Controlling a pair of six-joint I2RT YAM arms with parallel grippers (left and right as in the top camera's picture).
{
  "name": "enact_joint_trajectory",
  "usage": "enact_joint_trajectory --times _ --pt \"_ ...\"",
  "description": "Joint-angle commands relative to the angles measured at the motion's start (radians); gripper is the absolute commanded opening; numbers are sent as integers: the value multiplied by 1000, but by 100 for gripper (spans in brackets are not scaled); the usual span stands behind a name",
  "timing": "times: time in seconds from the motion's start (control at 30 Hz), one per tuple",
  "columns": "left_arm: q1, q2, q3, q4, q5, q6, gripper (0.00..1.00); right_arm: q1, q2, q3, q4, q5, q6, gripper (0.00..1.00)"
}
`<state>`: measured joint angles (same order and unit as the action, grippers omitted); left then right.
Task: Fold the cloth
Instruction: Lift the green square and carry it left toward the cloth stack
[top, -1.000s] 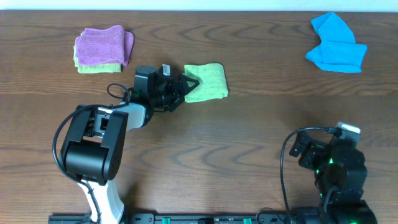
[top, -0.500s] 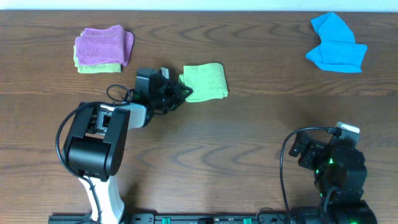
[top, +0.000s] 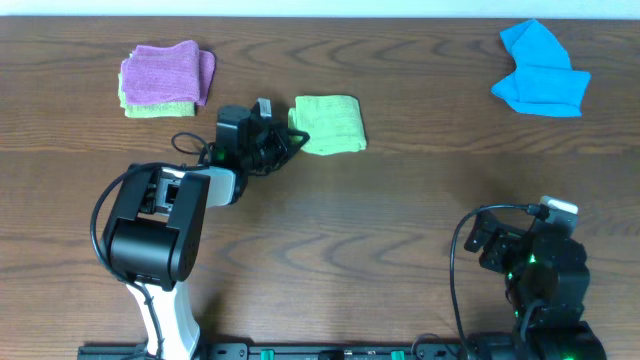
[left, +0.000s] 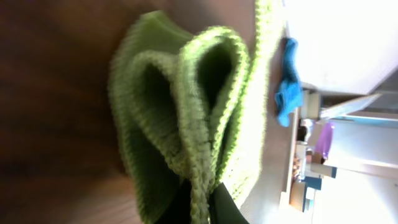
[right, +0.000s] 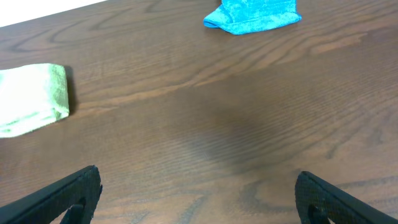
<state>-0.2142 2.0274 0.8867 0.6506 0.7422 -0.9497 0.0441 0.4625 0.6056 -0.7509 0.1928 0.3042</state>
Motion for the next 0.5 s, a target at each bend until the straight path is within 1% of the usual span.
enact_joint_trajectory --times 0.0,0.23,0.47 --pt "20 13 -3 28 27 -21 6 9 -5 2 -1 -3 14 99" --pt "70 13 7 119 127 -7 6 9 -5 2 -1 -3 14 99" --pt "105 13 88 100 202 40 6 9 -5 2 -1 -3 14 99"
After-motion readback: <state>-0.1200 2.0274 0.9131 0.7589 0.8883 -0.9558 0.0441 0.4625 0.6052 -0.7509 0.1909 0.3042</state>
